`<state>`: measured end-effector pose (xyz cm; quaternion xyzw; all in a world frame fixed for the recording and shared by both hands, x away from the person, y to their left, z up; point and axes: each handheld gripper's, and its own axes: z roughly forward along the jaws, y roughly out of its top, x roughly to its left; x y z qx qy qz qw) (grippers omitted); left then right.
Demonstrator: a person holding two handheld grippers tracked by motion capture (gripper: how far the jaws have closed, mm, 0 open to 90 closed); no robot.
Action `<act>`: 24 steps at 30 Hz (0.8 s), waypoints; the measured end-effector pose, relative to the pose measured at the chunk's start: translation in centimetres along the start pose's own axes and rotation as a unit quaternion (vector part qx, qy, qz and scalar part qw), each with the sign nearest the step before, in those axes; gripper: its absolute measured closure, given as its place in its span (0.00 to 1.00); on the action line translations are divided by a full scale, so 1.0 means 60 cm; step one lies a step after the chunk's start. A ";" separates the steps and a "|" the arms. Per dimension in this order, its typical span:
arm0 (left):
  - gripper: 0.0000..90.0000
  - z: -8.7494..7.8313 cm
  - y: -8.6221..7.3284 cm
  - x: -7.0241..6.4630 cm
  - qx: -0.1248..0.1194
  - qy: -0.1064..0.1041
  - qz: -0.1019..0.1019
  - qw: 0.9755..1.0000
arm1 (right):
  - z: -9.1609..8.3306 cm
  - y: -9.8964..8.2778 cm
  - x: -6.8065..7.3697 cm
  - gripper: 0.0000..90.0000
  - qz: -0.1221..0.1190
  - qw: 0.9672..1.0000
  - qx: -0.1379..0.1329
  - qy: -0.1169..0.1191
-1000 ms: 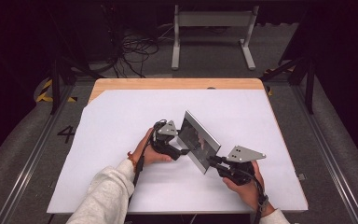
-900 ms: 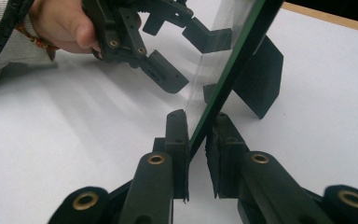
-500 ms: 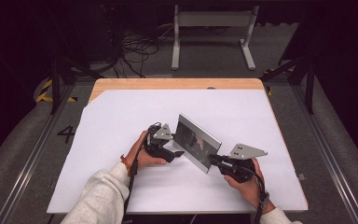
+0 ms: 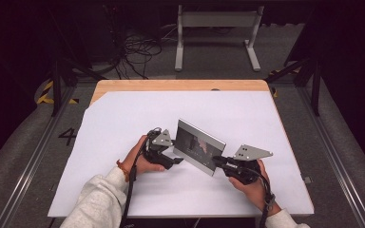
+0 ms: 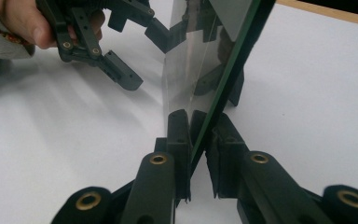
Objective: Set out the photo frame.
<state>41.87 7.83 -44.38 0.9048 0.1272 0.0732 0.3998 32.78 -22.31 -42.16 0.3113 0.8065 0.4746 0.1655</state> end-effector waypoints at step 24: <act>0.61 -0.009 0.002 0.011 -0.039 0.016 -0.021 0.999 | -0.015 -0.008 -0.006 0.93 0.016 1.000 -0.021 -0.015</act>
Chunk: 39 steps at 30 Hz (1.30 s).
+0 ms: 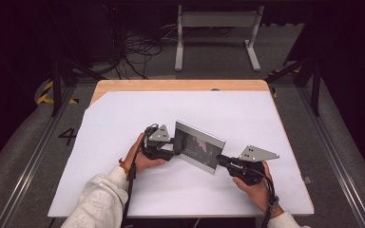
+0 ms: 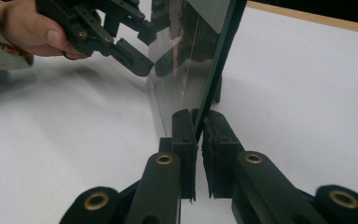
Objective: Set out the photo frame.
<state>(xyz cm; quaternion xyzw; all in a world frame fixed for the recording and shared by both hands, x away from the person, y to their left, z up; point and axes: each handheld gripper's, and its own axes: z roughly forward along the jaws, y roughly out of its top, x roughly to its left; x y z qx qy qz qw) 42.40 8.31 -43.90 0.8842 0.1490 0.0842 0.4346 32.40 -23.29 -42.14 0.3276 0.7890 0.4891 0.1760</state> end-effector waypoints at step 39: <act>0.75 -0.049 -0.019 -0.047 0.033 0.036 0.016 0.999 | 0.034 0.008 -0.002 0.84 -0.011 0.999 -0.004 -0.047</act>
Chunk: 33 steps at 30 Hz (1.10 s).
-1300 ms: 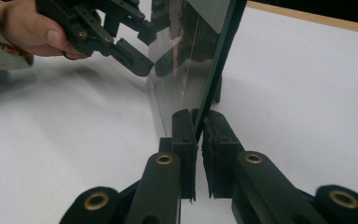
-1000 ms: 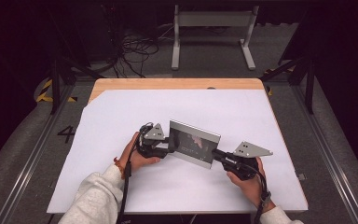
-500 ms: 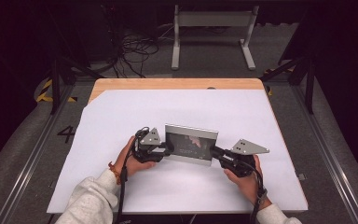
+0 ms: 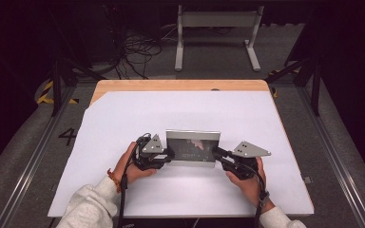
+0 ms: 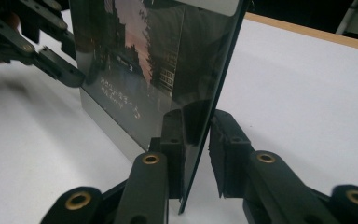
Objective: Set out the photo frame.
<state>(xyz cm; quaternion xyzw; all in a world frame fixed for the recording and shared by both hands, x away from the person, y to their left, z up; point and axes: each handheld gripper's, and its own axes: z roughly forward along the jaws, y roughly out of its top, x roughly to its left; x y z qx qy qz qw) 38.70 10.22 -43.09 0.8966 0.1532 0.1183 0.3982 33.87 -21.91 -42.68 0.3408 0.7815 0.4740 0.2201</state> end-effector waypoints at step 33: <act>0.81 -0.014 -0.003 -0.010 -0.031 0.030 -0.014 0.999 | -0.004 -0.002 -0.006 0.91 -0.003 1.000 0.009 0.006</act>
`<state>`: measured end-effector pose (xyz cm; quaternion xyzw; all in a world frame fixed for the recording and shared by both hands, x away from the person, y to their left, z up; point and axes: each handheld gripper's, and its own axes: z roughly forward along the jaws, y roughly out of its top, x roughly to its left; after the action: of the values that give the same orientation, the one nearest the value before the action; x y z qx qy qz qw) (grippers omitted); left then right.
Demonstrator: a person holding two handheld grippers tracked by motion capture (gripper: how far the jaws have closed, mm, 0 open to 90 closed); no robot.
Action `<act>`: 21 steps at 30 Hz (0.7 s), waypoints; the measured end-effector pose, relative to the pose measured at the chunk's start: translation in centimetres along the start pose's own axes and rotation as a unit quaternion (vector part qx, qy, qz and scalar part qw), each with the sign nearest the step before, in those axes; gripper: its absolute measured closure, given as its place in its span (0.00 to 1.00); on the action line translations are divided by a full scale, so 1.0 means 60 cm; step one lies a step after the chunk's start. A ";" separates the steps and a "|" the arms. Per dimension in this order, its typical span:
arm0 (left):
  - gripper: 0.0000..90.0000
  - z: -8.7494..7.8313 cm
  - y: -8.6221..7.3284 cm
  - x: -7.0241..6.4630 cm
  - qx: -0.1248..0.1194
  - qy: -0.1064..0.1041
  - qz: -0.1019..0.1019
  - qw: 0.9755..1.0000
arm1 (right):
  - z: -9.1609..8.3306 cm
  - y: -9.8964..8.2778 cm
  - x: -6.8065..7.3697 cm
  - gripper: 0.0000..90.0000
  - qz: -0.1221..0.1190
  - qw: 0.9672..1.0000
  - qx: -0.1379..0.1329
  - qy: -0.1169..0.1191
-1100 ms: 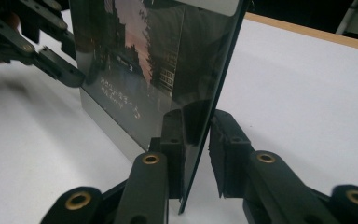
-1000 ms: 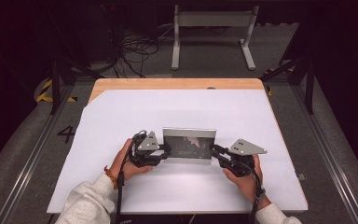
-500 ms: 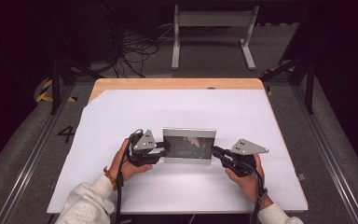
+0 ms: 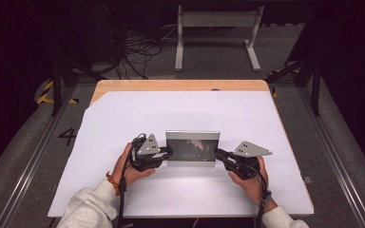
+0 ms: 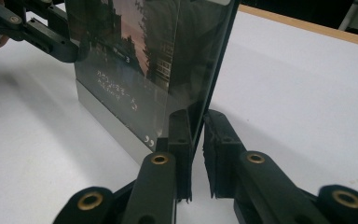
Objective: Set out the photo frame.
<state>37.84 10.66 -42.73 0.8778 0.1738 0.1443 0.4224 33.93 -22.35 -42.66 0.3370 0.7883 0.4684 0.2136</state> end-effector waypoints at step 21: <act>0.80 0.006 -0.003 -0.002 -0.004 0.007 -0.004 1.000 | -0.001 0.002 0.003 0.91 -0.014 1.000 0.006 -0.008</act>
<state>37.81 10.46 -43.10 0.8744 0.1800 0.1491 0.4251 33.81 -22.23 -42.56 0.3305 0.7941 0.4581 0.2245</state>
